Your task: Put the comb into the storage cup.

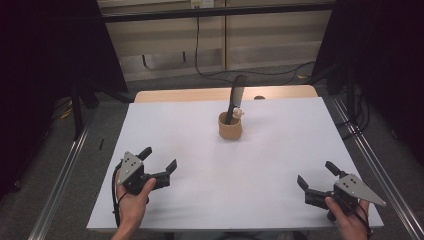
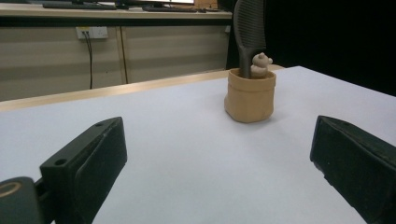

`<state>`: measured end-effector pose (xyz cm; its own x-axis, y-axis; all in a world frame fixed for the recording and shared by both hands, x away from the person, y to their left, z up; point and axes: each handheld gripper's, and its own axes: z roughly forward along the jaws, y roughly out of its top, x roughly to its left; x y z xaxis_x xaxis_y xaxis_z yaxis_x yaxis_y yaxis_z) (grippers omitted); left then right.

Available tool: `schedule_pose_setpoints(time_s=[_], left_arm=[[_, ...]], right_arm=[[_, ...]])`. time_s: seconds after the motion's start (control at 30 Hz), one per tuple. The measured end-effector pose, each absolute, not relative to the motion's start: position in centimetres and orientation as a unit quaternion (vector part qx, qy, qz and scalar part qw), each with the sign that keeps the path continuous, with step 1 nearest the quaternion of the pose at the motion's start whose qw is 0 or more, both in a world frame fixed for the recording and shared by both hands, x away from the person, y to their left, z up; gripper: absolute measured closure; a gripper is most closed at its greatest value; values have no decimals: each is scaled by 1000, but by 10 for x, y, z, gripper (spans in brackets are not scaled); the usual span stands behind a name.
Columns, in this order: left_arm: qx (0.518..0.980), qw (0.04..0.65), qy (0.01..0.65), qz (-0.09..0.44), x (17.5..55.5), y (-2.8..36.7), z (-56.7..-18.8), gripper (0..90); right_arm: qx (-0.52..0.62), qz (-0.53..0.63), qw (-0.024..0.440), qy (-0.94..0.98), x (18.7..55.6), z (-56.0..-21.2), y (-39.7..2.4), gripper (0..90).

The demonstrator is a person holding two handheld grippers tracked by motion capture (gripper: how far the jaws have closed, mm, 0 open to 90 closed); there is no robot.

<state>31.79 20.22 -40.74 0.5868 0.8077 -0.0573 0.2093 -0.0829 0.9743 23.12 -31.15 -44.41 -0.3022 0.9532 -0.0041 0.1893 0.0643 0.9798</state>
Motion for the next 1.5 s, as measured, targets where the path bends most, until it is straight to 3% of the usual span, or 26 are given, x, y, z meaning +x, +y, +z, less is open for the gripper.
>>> schedule_pose_setpoints(time_s=[0.23, 0.8, 1.23, 1.5], left_arm=[[677, 561, 384, 282, 309, 209, -407, 39], [687, 549, 401, 256, 296, 220, -426, 39], [698, 522, 394, 291, 284, 221, -436, 39], [697, 527, 402, 275, 287, 220, -437, 39]], right_arm=[[457, 508, 375, 627, 230, -444, -312, 0], [457, 509, 375, 626, 229, -444, -312, 0], [455, 506, 380, 627, 229, -443, -313, 0], [458, 505, 384, 623, 230, -443, -315, 0]])
